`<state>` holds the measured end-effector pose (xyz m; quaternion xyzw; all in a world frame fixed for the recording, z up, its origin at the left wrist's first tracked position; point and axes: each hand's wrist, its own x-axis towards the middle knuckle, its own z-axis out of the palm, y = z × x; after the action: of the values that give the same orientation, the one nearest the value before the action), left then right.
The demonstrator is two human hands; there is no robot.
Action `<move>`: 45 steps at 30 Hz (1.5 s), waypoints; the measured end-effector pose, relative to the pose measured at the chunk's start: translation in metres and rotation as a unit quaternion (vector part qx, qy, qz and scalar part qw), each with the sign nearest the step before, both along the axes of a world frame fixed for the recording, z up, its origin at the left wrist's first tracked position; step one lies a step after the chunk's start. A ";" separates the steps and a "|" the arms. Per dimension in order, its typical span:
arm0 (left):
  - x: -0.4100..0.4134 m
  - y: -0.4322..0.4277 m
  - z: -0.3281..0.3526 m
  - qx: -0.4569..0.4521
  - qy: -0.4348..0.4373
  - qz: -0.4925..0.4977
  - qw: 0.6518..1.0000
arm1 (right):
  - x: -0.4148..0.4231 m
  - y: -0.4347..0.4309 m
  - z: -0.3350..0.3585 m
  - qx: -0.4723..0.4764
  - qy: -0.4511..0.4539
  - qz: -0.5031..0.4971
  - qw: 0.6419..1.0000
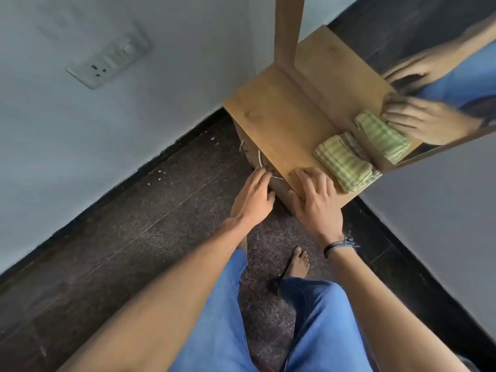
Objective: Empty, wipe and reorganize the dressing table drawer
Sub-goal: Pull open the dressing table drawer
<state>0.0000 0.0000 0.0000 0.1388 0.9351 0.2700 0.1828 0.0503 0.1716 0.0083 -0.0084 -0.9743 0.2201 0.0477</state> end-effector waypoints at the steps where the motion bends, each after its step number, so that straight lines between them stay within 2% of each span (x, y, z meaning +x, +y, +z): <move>1: -0.002 0.002 -0.009 0.005 0.022 -0.008 1.000 | 0.001 -0.001 -0.006 0.008 0.016 0.000 1.000; 10: -0.004 0.000 -0.084 0.069 0.150 -0.023 0.986 | 0.005 -0.003 -0.022 0.043 0.081 -0.032 0.995; 17: -0.005 0.000 -0.105 0.103 0.218 -0.023 0.970 | 0.006 -0.005 -0.034 0.089 0.117 -0.050 0.988; 25: 0.004 -0.012 -0.088 0.107 0.148 0.008 0.983 | 0.004 0.000 -0.024 0.044 0.041 -0.052 0.997; 29: 0.024 -0.031 -0.090 0.102 0.137 0.036 0.985 | 0.005 -0.001 -0.019 0.015 0.039 -0.062 0.997; 35: 0.055 -0.072 -0.090 0.102 0.117 0.074 0.985 | 0.004 -0.002 -0.017 0.037 0.036 -0.050 0.997; 39: 0.074 -0.097 -0.078 0.110 0.072 0.118 0.984 | 0.007 -0.003 -0.017 0.041 0.031 -0.035 0.998; 43: 0.086 -0.115 -0.055 0.103 0.026 0.160 0.981 | 0.009 -0.012 -0.015 0.012 0.009 -0.047 0.999; 45: 0.090 -0.121 -0.048 0.081 0.011 0.163 0.983 | 0.019 -0.028 -0.019 -0.017 0.038 -0.051 0.998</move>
<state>0.0896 -0.1212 -0.0482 0.0016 0.9223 0.3693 0.1137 0.0697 0.1432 -0.0108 -0.0503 -0.9661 0.2342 0.0958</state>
